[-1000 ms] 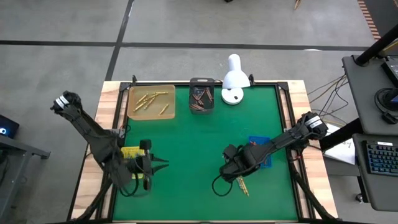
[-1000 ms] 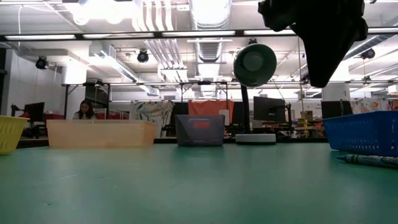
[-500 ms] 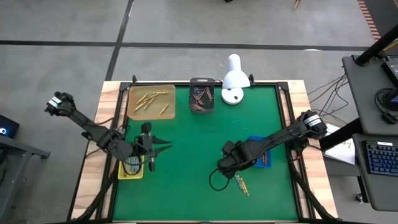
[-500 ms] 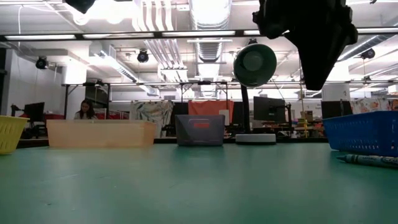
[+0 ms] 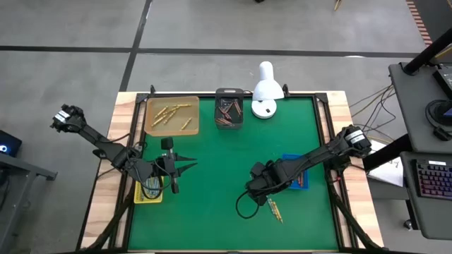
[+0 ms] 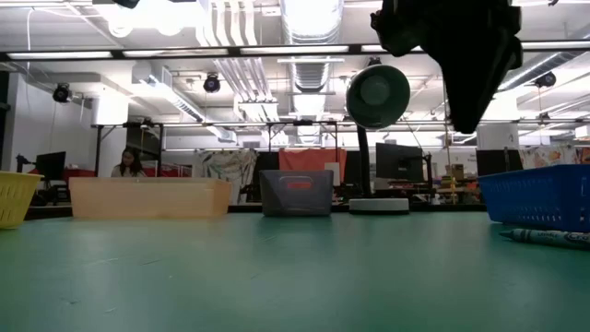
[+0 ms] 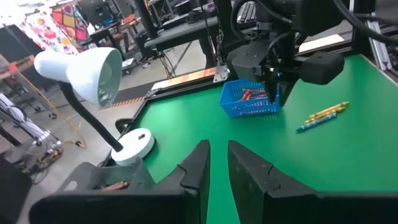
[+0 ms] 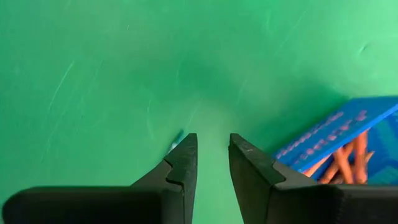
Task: Sort crayons
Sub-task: Put the green crayon into the orange bin
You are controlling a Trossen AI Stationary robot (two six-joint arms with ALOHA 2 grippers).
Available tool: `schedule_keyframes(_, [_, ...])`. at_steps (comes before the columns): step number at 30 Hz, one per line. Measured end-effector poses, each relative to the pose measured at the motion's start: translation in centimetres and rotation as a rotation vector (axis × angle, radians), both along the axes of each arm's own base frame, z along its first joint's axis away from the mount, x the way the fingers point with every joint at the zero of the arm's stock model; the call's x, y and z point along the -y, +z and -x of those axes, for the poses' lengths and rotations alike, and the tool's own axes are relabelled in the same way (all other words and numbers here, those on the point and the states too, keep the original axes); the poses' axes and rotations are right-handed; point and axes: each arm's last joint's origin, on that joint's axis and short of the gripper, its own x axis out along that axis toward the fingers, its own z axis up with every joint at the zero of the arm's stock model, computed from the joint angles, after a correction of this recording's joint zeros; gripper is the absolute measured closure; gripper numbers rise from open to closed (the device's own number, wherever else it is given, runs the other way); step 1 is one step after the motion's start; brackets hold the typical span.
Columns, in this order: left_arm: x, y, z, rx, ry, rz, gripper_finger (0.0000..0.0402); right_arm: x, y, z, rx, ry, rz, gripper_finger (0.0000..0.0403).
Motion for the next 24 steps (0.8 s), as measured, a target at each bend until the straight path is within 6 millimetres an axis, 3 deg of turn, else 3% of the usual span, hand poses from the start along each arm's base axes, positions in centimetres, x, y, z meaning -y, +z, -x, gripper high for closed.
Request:
schedule_keyframes(11, [0.0,0.5,-0.2,0.024,-0.013,-0.069,0.0362,-2.6,0.0,1.1,-0.086,-0.011,-0.197,0.0279])
schedule_keyframes(24, [0.0,1.1,-0.3,0.058,-0.024,-0.114,0.0362,-7.5,-0.9,3.6,-0.066,-0.183,-0.238,0.029])
